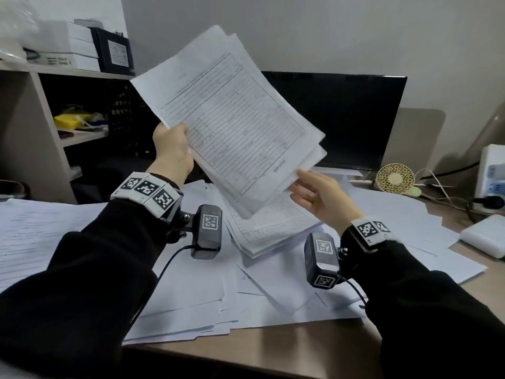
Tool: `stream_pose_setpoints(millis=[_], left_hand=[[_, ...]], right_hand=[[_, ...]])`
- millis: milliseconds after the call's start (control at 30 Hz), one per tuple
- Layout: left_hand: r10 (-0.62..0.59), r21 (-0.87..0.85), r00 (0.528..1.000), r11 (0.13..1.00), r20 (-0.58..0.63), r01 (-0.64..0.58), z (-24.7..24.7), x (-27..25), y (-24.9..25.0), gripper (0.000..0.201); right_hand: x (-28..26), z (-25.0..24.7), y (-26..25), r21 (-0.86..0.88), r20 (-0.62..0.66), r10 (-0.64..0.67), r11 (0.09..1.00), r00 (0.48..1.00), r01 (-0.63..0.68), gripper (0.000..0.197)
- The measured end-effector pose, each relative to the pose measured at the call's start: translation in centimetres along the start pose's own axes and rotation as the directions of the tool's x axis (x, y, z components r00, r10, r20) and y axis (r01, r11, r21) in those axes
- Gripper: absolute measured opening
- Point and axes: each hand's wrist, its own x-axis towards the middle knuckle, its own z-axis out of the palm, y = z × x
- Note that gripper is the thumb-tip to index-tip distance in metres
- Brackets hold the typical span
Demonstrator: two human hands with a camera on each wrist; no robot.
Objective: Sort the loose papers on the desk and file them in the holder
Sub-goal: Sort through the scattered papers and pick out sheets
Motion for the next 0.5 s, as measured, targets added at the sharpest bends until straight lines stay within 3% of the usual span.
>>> stream_pose_setpoints(millis=[100, 200, 267, 333, 400, 467, 500], left_hand=[[-0.056, -0.044, 0.998, 0.997, 0.002, 0.056, 1.4, -1.5, -0.8, 0.032], [-0.119, 0.038, 0.989, 0.992, 0.082, 0.116, 1.8, -2.5, -2.4, 0.037], [-0.151, 0.17, 0.989, 0.974, 0.009, 0.147, 1.1, -2.2, -2.8, 0.048], [-0.122, 0.377, 0.986, 0.913, -0.11, 0.155, 0.3, -1.4, -2.9, 0.083], [-0.016, 0.566, 0.992, 0.82, -0.125, 0.084, 0.0, -1.3, -2.2, 0.102], [0.145, 0.699, 0.989, 0.709, -0.015, -0.093, 0.7, -1.9, -1.3, 0.11], [0.243, 0.755, 0.966, 0.616, 0.089, -0.225, 1.4, -2.3, -0.9, 0.114]], right_hand=[[0.0, 0.7, 0.1, -0.008, 0.031, -0.006, 1.0, 1.0, 0.006, 0.018], [0.4, 0.9, -0.2, -0.099, -0.135, -0.102, 0.991, 0.986, 0.089, 0.019], [0.7, 0.4, -1.0, -0.26, -0.286, -0.216, 0.955, 0.934, 0.141, 0.014], [0.9, -0.6, -2.3, -0.418, -0.379, -0.358, 0.889, 0.854, 0.187, 0.012], [0.7, -1.5, -3.6, -0.532, -0.386, -0.484, 0.812, 0.785, 0.239, 0.007], [0.6, -2.0, -4.6, -0.648, -0.335, -0.604, 0.705, 0.724, 0.288, 0.012], [0.7, -2.1, -5.0, -0.713, -0.298, -0.657, 0.636, 0.692, 0.297, 0.019]])
